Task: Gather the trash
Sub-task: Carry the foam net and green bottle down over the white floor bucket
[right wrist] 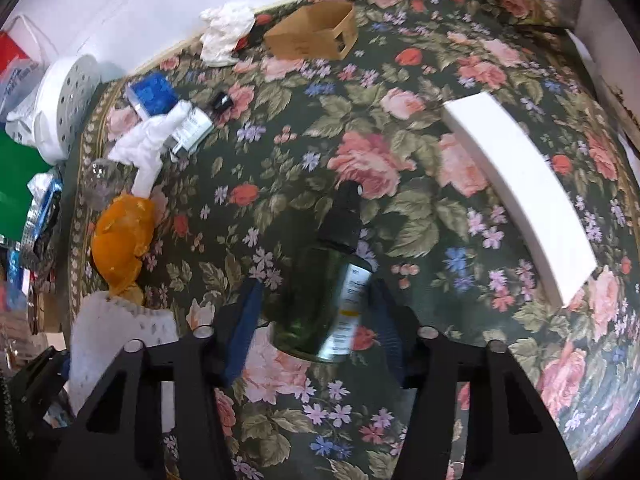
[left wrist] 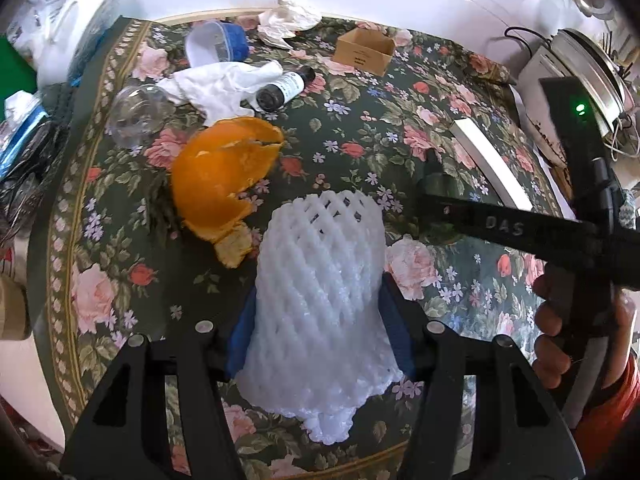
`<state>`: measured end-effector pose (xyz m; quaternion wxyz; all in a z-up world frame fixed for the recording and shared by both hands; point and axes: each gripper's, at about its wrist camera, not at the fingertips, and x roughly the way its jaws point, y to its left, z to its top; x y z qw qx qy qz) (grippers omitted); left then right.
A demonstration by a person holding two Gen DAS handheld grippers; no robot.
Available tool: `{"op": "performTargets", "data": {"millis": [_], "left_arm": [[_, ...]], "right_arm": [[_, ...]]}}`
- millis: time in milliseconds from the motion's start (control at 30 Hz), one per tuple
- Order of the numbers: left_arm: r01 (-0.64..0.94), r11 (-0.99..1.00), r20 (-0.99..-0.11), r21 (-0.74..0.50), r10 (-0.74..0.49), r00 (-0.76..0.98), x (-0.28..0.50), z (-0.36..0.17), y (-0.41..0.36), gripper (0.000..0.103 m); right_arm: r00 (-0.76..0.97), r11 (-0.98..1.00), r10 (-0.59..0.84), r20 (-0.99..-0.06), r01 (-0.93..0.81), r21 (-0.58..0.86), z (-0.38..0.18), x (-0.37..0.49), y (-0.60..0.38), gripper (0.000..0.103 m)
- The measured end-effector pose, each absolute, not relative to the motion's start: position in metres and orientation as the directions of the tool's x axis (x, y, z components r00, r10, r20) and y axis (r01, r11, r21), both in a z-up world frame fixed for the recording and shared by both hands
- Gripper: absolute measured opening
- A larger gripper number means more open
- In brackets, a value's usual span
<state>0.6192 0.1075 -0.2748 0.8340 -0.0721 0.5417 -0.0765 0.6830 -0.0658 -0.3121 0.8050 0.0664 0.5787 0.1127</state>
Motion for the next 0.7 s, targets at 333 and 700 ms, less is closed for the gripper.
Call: {"op": "performTargets", "data": {"millis": [333, 700], "left_arm": [[0.001, 0.984, -0.860, -0.175, -0.154, 0.487, 0.587, -0.244, 0.095, 0.057], [-0.045, 0.983, -0.815, -0.178, -0.122, 0.566, 0.521, -0.211, 0.066, 0.057]], "right_arm": [[0.334, 0.953, 0.296, -0.895, -0.164, 0.254, -0.292, 0.651, -0.072, 0.039], [0.391, 0.935, 0.338, -0.856, -0.240, 0.260, -0.253, 0.574, -0.109, 0.039]]}}
